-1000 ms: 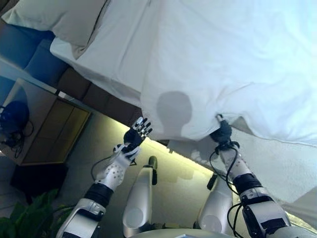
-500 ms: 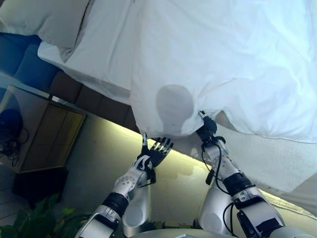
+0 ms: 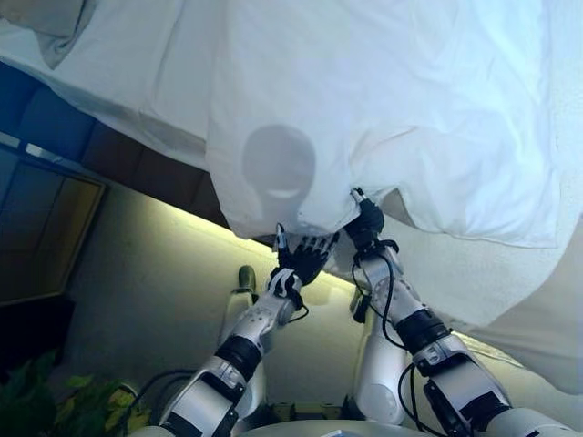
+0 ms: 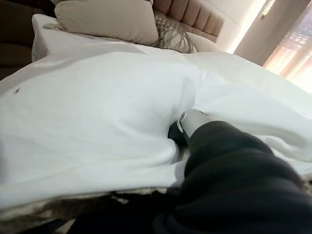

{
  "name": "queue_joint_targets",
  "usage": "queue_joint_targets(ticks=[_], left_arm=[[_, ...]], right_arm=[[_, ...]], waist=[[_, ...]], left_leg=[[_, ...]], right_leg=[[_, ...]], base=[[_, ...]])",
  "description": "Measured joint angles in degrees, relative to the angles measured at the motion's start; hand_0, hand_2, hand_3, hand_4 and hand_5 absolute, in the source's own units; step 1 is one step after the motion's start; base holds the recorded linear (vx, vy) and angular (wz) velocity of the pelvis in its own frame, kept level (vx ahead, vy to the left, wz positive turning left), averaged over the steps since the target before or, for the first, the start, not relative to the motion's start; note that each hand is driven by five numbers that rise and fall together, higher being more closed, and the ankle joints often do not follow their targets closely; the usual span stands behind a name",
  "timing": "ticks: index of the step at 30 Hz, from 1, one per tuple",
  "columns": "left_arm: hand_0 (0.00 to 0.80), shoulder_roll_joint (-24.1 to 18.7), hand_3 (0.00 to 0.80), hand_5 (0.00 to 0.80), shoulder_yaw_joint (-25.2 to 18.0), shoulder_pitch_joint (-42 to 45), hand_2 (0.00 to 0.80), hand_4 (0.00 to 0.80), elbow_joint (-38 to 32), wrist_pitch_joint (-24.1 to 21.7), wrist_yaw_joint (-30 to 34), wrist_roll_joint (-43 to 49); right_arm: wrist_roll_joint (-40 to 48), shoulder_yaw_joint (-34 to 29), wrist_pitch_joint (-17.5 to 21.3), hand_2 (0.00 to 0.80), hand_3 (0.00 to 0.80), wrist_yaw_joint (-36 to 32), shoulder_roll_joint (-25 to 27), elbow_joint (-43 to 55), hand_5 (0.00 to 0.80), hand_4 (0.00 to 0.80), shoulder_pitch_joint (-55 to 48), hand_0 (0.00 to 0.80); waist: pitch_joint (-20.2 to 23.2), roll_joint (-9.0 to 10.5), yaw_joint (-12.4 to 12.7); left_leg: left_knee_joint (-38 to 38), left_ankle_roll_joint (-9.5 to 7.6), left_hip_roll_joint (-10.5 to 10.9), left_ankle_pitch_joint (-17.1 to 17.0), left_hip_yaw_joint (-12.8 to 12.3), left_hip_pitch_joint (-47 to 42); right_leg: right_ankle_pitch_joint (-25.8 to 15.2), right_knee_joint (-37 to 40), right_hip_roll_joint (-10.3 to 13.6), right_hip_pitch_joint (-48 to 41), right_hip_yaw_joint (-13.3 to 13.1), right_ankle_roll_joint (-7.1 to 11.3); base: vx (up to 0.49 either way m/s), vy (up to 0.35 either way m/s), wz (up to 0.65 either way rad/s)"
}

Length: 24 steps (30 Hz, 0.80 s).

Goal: Make the bed neatly

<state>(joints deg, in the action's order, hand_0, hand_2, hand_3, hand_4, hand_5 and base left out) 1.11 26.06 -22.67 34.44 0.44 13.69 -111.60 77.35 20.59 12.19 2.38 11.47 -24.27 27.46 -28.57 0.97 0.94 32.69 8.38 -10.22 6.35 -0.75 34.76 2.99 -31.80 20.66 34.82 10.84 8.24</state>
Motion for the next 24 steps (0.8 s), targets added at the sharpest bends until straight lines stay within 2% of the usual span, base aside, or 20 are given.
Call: queue_joint_targets(ticks=[4, 12, 18, 24], left_arm=[[0.0, 0.0, 0.0, 0.0, 0.2, -0.6, 0.0, 0.0, -1.3, -3.2, -1.3, 0.0], [0.0, 0.0, 0.0, 0.0, 1.3, -4.5, 0.0, 0.0, -1.9, -7.2, -2.9, -0.6], [0.0, 0.0, 0.0, 0.0, 0.5, -6.3, 0.0, 0.0, -1.7, -8.8, -3.5, -0.7], [0.0, -0.3, 0.0, 0.0, -2.7, -8.7, 0.0, 0.0, -1.6, -8.8, -1.9, -0.7]], right_arm=[[1.0, 0.7, 0.1, 0.8, 0.8, 0.0, -0.6, 2.3, 0.8, 0.8, 0.0, 0.8], [2.1, 0.8, 1.3, 0.8, 0.8, 0.0, -1.6, 3.6, 0.8, 0.8, 1.5, 0.8], [2.1, 1.4, 1.3, 0.8, 0.8, 0.7, -1.9, 4.2, 0.8, 0.8, 2.1, 0.8], [2.1, 1.8, 1.3, 0.8, 0.8, 1.3, -2.3, 4.2, 0.8, 0.8, 2.4, 0.8]], waist=[[-0.1, 2.03, -0.1], [-0.6, 4.26, -0.1], [-0.5, 5.25, -0.2], [-0.5, 5.27, -0.3]], left_leg=[[0.2, 0.2, -0.8, 0.1, 0.0, 1.0], [0.8, 0.14, -1.7, 0.2, -0.4, 1.9], [0.9, 0.0, -2.2, 0.4, -1.0, 2.0], [1.0, -0.09, -2.2, 0.4, -1.4, 2.0]], right_leg=[[-0.6, 0.9, -0.8, 0.6, 0.5, -0.44], [-1.9, 2.7, -1.9, 0.9, 0.6, -0.47], [-2.8, 4.1, -2.4, 0.9, 0.4, -0.7], [-2.9, 4.1, -2.4, 1.1, 0.0, -0.58]], base=[[-0.019, -0.018, -0.08], [-0.006, -0.009, -0.06], [0.0, 0.037, -0.08], [-0.003, 0.035, -0.02]])
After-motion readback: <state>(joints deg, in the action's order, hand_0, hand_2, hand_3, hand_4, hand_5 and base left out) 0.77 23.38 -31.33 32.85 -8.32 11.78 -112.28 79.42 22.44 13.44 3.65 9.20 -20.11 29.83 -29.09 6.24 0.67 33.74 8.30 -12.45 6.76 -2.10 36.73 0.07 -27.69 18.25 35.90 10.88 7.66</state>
